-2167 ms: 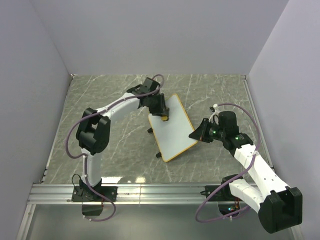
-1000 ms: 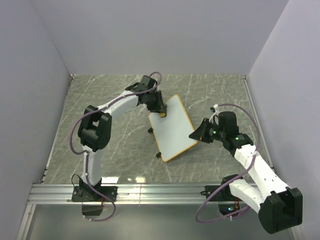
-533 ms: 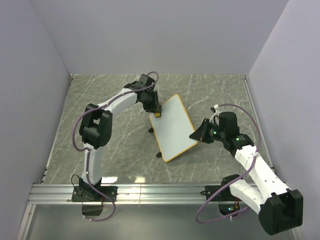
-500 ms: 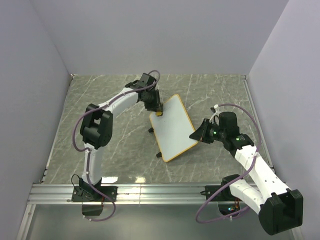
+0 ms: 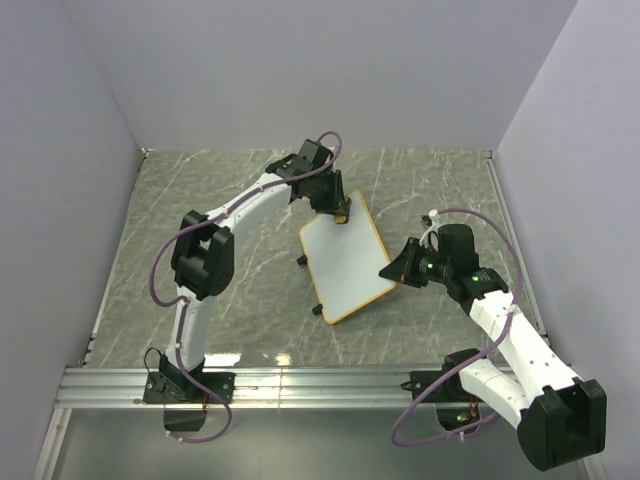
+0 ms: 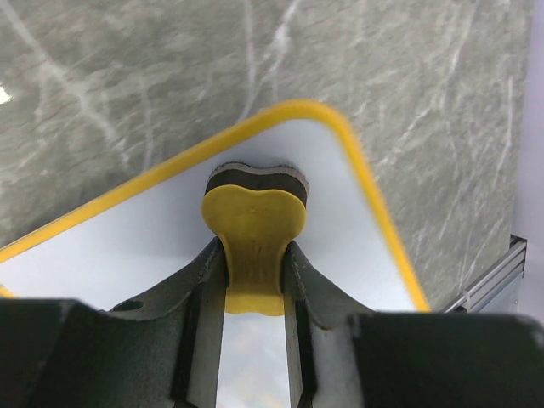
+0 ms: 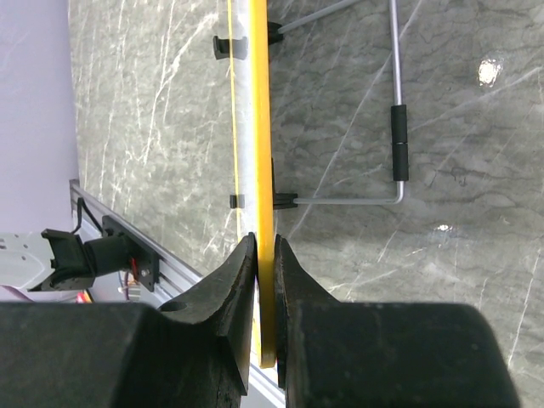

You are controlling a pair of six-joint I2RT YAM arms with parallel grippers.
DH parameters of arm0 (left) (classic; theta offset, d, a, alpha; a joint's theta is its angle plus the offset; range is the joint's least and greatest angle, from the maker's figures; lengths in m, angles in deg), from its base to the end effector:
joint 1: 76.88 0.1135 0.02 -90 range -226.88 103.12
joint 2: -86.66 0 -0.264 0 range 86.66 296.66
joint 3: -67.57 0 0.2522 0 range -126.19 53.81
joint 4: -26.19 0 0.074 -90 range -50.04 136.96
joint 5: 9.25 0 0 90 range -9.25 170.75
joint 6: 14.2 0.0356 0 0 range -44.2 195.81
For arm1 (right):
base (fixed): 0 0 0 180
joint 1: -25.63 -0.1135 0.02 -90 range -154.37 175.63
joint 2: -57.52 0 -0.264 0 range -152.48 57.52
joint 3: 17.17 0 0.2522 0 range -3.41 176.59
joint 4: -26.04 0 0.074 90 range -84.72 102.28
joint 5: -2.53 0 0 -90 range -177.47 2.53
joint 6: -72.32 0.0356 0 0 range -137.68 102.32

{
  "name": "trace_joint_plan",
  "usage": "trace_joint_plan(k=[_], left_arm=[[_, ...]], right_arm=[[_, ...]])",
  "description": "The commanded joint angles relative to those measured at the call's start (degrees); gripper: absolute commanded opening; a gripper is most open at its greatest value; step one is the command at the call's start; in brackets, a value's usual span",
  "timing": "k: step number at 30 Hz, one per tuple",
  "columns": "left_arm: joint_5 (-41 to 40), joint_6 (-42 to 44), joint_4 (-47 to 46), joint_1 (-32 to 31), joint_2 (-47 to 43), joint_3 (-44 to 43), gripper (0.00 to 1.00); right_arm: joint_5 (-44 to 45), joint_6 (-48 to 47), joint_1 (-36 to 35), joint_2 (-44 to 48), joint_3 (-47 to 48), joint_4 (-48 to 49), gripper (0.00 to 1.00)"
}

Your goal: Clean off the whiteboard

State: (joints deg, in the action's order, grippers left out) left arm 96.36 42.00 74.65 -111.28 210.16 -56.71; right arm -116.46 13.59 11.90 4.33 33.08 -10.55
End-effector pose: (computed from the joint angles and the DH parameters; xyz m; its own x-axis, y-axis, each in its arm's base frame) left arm 0.3995 -0.2852 0.2570 -0.8928 -0.0380 -0.4488 0.2370 0.8077 -0.5399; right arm 0.1851 0.0630 0.2450 -0.8247 0.2659 -0.4991 -0.1669 0.7289 0.6640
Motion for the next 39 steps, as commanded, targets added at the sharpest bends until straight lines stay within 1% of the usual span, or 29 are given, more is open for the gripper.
trace_joint_plan(k=[1, 4, 5, 6, 10, 12, 16, 20, 23, 28, 33, 35, 39], left_arm=[[-0.9, 0.5, -0.1, 1.5, -1.1, 5.6, 0.00], [-1.9, 1.1, -0.9, 2.6, -3.3, 10.6, 0.00], [-2.9, 1.5, -1.5, 2.5, -4.2, 12.2, 0.00], [-3.1, 1.5, -2.2, 2.5, -6.2, 15.7, 0.00], [-3.4, 0.7, -4.9, 1.3, -10.9, 23.2, 0.00], [-3.5, -0.6, -6.7, -0.8, -12.8, 26.7, 0.00], [-3.1, -3.5, -9.4, -5.4, -16.1, 29.6, 0.00], [-2.4, -5.0, -10.7, -8.3, -16.0, 28.6, 0.00], [-2.2, -5.3, -9.7, -8.5, -14.6, 26.0, 0.00], [-3.5, -5.0, -8.3, -8.2, -15.3, 24.6, 0.00], [-6.2, -3.8, -4.5, -5.7, -20.0, 19.3, 0.00], [-7.5, -3.4, -2.6, -3.7, -21.6, 16.7, 0.00], [-8.8, -2.9, -1.1, 0.4, -26.2, 16.9, 0.00]], right_arm=[[5.4, -3.3, -0.1, 1.1, 0.2, -5.1, 0.00], [5.7, -3.2, -0.1, 1.6, 0.3, -5.7, 0.00], [5.8, -3.2, -0.1, 1.8, 0.3, -6.0, 0.00], [5.8, -3.1, -0.1, 1.9, 0.3, -5.9, 0.00], [5.7, -2.4, -0.1, 2.0, -0.1, -5.2, 0.00], [5.5, -2.0, -0.1, 2.0, -0.4, -4.9, 0.00], [5.6, -1.8, -0.1, 2.2, -0.6, -4.5, 0.00], [5.6, -1.9, -0.2, 2.4, -0.7, -4.7, 0.00], [5.9, -2.0, -0.1, 3.2, -0.8, -5.2, 0.00], [6.1, -1.7, -0.1, 4.8, -1.5, -5.9, 0.00], [6.3, -1.4, -0.1, 6.9, -2.8, -6.4, 0.00], [6.2, -1.2, -0.1, 7.5, -3.7, -6.4, 0.00], [6.1, -0.5, -0.1, 8.4, -4.3, -5.8, 0.00]])
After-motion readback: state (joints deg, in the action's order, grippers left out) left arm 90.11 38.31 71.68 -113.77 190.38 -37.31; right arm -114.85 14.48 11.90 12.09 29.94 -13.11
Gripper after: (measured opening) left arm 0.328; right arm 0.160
